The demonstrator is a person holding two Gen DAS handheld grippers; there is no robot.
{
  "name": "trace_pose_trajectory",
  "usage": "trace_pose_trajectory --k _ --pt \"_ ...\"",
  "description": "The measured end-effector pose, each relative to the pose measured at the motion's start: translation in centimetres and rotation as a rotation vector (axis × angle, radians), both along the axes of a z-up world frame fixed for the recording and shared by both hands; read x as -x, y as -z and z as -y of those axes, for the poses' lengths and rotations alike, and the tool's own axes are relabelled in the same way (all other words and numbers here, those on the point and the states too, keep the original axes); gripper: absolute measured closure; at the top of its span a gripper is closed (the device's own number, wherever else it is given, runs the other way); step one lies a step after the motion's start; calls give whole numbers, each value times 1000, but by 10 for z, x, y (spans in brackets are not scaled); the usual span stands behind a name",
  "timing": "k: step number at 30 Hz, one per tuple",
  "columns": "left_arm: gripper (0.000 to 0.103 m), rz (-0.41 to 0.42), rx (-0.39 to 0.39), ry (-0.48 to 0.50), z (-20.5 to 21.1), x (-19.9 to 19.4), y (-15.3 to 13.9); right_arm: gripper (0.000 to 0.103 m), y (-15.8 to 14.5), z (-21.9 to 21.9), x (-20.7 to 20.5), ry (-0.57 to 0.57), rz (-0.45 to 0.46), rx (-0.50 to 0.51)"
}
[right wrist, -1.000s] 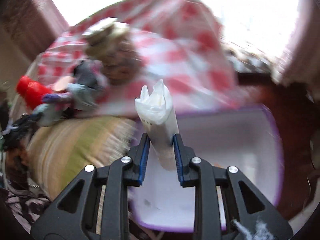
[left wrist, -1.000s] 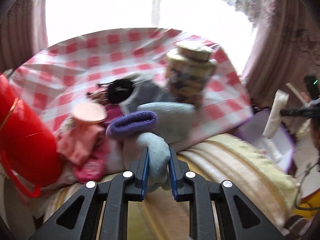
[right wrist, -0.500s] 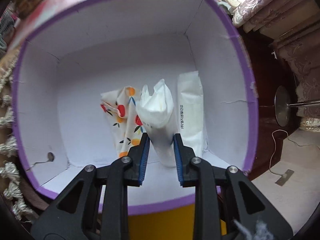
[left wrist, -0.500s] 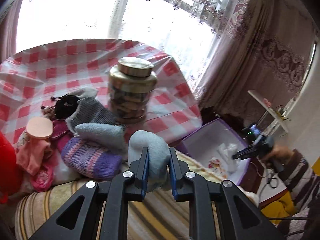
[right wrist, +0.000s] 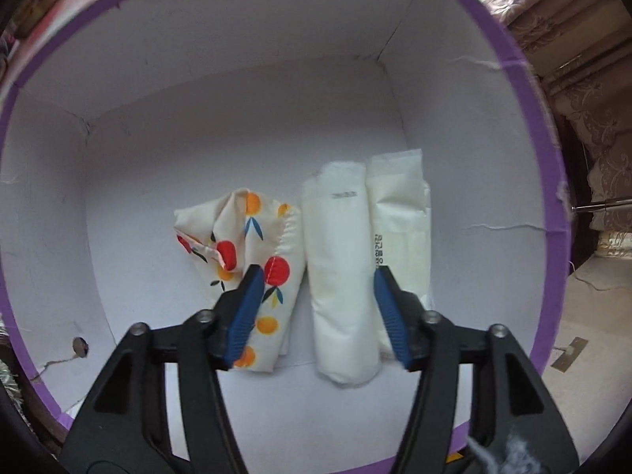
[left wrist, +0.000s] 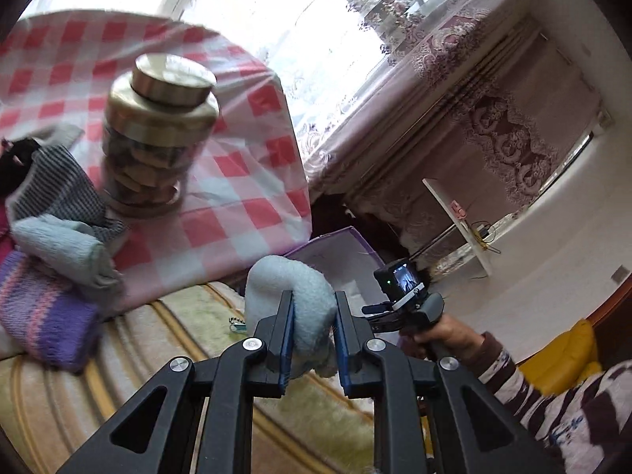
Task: Organize soft objects
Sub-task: 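Place the white pad in the box beside the other pad, open right tool, then drop the light blue sock into the box and open the left tool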
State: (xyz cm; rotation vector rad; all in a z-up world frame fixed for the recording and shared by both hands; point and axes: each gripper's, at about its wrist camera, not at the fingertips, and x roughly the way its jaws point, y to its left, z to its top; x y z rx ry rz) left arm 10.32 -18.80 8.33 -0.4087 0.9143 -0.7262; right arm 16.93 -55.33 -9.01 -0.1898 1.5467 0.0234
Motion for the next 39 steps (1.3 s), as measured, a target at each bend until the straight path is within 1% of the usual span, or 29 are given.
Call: trace_pose_trajectory --k 2,5,7,9,10,12,13,14,15,16,17,18,21,23,24,25,26,27,28,29,30,33,35,39 --pt "84 -25 6 17 14 -10 4 35 -11 6 5 24 56 -19" --pt "84 -43 7 60 44 -27 5 28 -40 10 11 56 166 -52" --pt "84 -55 -6 94 71 -39 5 25 -60 15 18 93 240 -84" --pt "84 -64 -31 132 100 -51 9 25 -75 23 25 130 293 -114" --pt "84 -70 -56 148 117 -56 13 25 -83 28 29 155 322 -126" --pt "84 -59 -125 177 149 -64 21 25 -90 34 39 189 349 -133" --pt "84 -40 -178 204 169 -68 27 25 -93 37 52 197 358 -131" --pt "84 -23 -225 227 184 -70 31 25 -92 40 58 201 371 -123" --pt "84 1 -288 266 205 -72 38 25 -94 43 63 207 378 -117" --pt "84 25 -335 298 218 -72 42 25 -89 47 70 212 381 -116" --pt "84 69 -397 337 234 -70 44 25 -88 54 73 219 384 -119" --pt "84 138 -472 383 252 -66 46 25 -86 57 76 229 387 -127" --pt "84 307 -596 518 287 -51 47 25 -82 66 87 265 390 -152" --pt "84 465 -672 613 309 -34 45 25 -79 71 95 283 393 -158" --pt "83 534 -700 646 317 -28 46 25 -78 74 96 295 395 -162" --pt "78 635 -760 677 326 -20 50 24 -77 78 98 309 396 -170" --pt "75 700 -818 704 338 -22 59 24 -77 81 99 318 397 -176" --pt "55 712 -867 735 344 -23 69 24 -77 82 100 320 400 -180" --pt "36 689 -917 756 348 -28 82 24 -78 83 100 323 401 -182" --pt "35 674 -942 760 346 -31 91 24 -78 84 100 324 399 -182" --pt "35 656 -942 761 342 -34 94 24 -80 84 101 323 402 -182" --pt "35 533 -887 705 316 -47 89 24 -85 83 104 313 416 -188" --pt "35 480 -840 647 291 -51 77 24 -84 82 104 313 419 -198" --pt "35 396 -744 477 240 -53 50 24 -82 73 96 295 409 -216"
